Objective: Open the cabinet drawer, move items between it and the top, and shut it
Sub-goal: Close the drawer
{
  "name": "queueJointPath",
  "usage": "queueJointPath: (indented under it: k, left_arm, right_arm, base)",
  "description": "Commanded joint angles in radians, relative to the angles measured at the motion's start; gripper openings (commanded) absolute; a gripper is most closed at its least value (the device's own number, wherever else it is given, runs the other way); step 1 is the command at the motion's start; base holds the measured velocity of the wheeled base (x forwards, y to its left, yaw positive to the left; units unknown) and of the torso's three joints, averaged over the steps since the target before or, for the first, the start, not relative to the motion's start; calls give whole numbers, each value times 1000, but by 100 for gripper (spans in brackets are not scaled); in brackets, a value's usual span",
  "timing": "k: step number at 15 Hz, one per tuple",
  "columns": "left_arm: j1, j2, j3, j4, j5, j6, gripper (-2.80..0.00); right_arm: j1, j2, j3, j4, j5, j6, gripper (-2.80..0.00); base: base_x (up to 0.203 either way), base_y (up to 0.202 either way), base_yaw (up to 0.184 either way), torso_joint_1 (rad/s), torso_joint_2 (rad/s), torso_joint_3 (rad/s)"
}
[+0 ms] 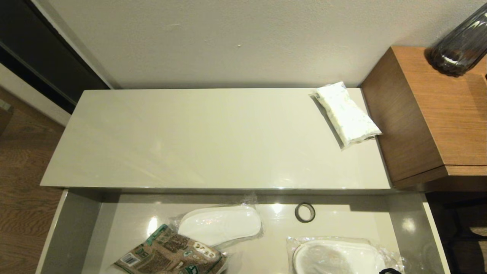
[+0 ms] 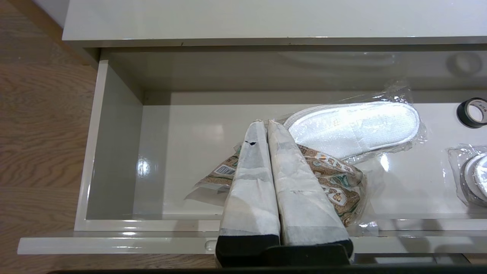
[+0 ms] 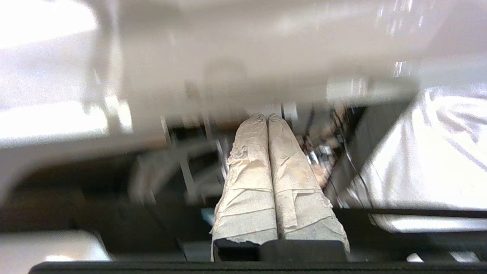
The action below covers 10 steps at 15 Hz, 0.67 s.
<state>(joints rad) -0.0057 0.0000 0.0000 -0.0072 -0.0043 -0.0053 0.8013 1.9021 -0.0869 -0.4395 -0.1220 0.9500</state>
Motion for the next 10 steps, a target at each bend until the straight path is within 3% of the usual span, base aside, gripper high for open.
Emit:
queueJointPath:
  k: [1,5,10]
  left_arm:
    - [0,2,0,0,0,-1,-280]
    - [0,2,0,0,0,-1,-280]
    - [0,2,0,0,0,-1,-280]
  right_arm:
    - [1,61,11,-83,-37,34,-280]
    - [1,17,9,-215,-108,87,-280]
    - [-5,-59,-40,-217,-140,82,-280]
  base:
    - [0,0,0,0,0,0]
    - [0,0,0,0,0,0]
    - [0,0,0,0,0,0]
